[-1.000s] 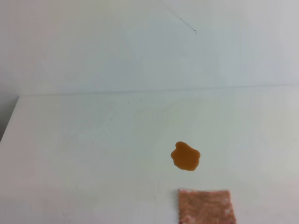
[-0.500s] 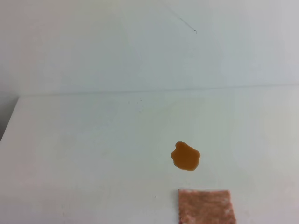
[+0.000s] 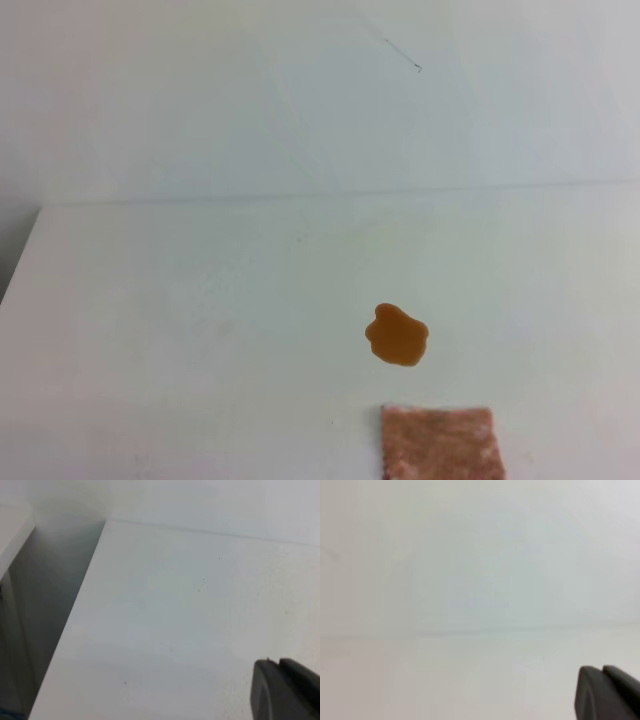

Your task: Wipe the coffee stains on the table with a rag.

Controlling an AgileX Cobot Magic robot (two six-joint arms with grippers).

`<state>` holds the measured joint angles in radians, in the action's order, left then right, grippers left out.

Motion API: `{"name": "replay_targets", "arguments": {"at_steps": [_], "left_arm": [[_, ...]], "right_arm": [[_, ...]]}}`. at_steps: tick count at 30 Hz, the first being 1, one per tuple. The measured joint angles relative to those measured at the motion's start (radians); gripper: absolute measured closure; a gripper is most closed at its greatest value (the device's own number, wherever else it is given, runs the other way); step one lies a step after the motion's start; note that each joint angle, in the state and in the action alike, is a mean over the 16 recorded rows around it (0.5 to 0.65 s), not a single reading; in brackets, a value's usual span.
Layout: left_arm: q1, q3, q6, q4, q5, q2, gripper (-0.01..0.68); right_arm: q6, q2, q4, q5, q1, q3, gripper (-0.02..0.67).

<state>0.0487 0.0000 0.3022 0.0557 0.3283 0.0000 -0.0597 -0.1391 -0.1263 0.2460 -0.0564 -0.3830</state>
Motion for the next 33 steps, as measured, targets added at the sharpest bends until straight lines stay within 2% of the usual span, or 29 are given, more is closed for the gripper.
{"name": "replay_targets", "arguments": {"at_steps": [4,7,13,17,21,26,33], "left_arm": [[0.000,0.000,0.000,0.000,0.000,0.000,0.675],[0.000,0.000,0.000,0.000,0.000,0.000,0.675],[0.000,0.000,0.000,0.000,0.000,0.000,0.675],[0.000,0.000,0.000,0.000,0.000,0.000,0.675],[0.000,0.000,0.000,0.000,0.000,0.000,0.675],[0.000,0.000,0.000,0.000,0.000,0.000,0.675],[0.000,0.000,0.000,0.000,0.000,0.000,0.675]], "right_arm": [[0.060,-0.149,0.057,0.258,0.000,-0.176,0.647],[0.119,-0.282,0.113,0.379,0.000,-0.278,0.647],[0.318,-0.552,0.306,0.479,0.011,-0.394,0.646],[0.443,-0.722,0.439,0.487,0.058,-0.417,0.645],[0.536,-0.878,0.531,0.463,0.155,-0.419,0.644],[0.584,-1.062,0.567,0.428,0.332,-0.428,0.606],[0.514,-1.295,0.480,0.382,0.554,-0.468,0.426]]}}
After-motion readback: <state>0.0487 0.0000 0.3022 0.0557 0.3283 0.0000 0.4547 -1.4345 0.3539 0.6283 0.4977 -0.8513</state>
